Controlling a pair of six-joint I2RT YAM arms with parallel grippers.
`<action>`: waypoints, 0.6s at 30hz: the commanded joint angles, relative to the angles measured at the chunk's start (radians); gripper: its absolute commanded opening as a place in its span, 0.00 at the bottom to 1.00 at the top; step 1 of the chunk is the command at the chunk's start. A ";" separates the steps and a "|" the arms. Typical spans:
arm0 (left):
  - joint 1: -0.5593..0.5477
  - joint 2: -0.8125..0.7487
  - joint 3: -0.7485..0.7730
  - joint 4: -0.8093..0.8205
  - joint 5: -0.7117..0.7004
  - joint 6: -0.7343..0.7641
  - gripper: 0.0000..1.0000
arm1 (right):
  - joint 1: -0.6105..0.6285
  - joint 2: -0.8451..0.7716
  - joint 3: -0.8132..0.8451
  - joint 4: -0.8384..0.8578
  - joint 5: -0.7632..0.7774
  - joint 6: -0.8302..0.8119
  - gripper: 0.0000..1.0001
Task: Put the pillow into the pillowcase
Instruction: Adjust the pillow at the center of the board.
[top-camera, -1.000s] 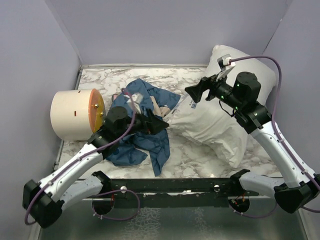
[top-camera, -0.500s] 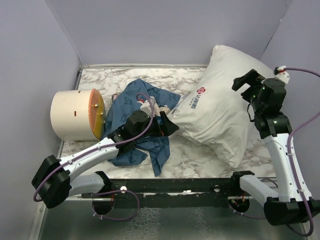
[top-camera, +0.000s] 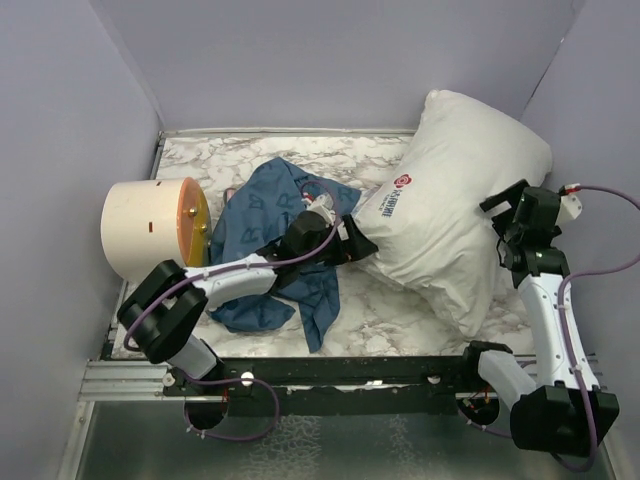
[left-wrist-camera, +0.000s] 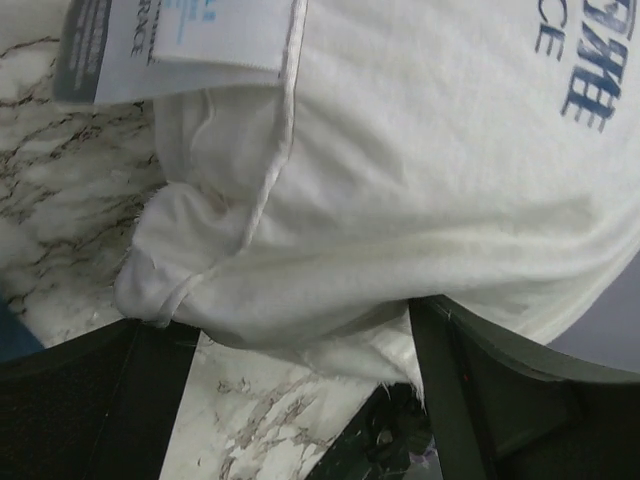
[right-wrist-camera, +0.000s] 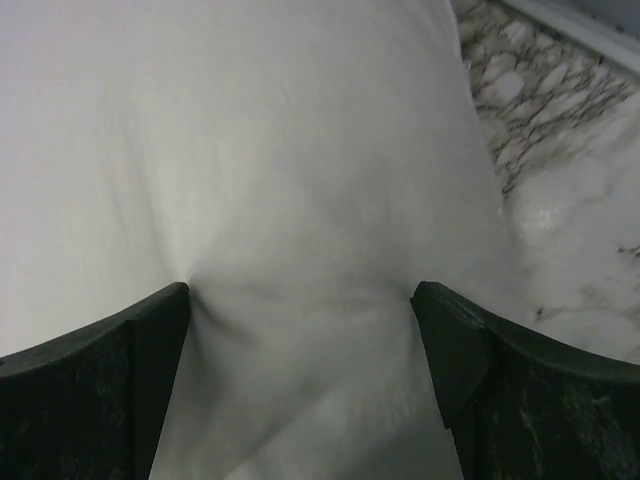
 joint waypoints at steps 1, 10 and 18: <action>0.026 0.115 0.132 0.085 0.000 0.016 0.77 | -0.039 0.026 -0.105 0.093 -0.271 0.097 0.84; 0.302 0.043 0.180 -0.059 0.057 0.136 0.00 | -0.036 -0.029 -0.244 0.370 -0.772 0.099 0.01; 0.421 0.260 0.534 -0.243 0.203 0.295 0.00 | 0.072 0.031 -0.163 0.549 -0.911 0.104 0.01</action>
